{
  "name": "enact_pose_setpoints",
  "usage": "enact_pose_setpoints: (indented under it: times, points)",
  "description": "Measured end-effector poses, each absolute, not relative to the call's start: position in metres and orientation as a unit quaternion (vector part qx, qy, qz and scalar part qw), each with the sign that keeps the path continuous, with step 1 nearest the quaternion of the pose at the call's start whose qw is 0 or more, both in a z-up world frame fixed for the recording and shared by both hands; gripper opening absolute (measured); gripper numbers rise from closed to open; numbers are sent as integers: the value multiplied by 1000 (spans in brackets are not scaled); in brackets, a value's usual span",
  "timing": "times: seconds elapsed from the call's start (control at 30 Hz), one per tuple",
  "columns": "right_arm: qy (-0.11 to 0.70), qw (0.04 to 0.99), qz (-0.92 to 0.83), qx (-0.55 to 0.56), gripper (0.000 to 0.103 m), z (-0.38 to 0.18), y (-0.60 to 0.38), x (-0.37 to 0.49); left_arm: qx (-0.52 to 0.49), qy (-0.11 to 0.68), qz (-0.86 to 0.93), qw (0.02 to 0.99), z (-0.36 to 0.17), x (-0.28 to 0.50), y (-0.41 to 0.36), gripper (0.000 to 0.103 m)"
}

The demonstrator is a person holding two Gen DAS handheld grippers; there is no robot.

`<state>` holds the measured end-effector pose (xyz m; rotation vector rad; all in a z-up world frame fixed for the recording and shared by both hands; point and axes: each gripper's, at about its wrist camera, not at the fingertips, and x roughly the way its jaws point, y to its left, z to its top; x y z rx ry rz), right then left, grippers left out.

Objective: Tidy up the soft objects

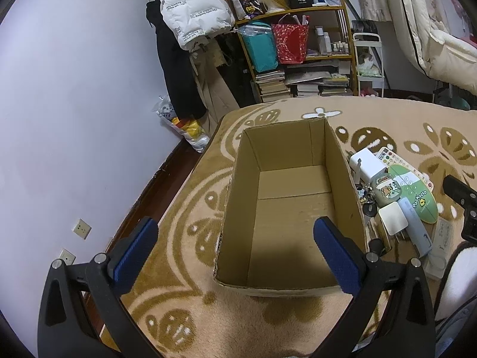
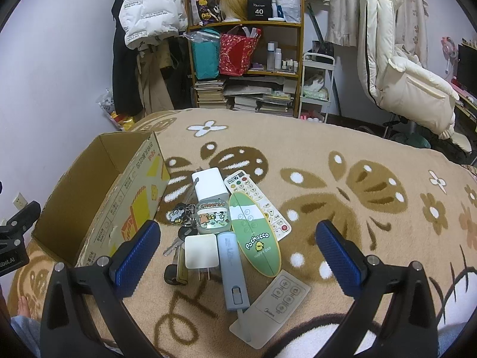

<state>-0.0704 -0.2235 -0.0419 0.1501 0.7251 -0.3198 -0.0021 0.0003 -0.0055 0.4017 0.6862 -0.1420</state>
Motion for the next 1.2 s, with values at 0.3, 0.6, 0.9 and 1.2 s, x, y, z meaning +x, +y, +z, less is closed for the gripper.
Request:
enact_pose_setpoints:
  times: [0.3, 0.6, 0.9, 1.2]
  points:
    - [354, 919, -155, 74, 103, -44, -225, -70, 202, 338, -64, 917, -10, -2, -1, 103]
    - [355, 919, -154, 75, 103, -44, -225, -70, 206, 339, -67, 916, -10, -2, -2, 103]
    - [357, 918, -153, 76, 103, -46, -225, -70, 216, 342, -61, 912, -15, -1, -5, 103]
    - [359, 918, -152, 76, 103, -42, -225, -72, 230, 346, -59, 908, -16, 2, -7, 103]
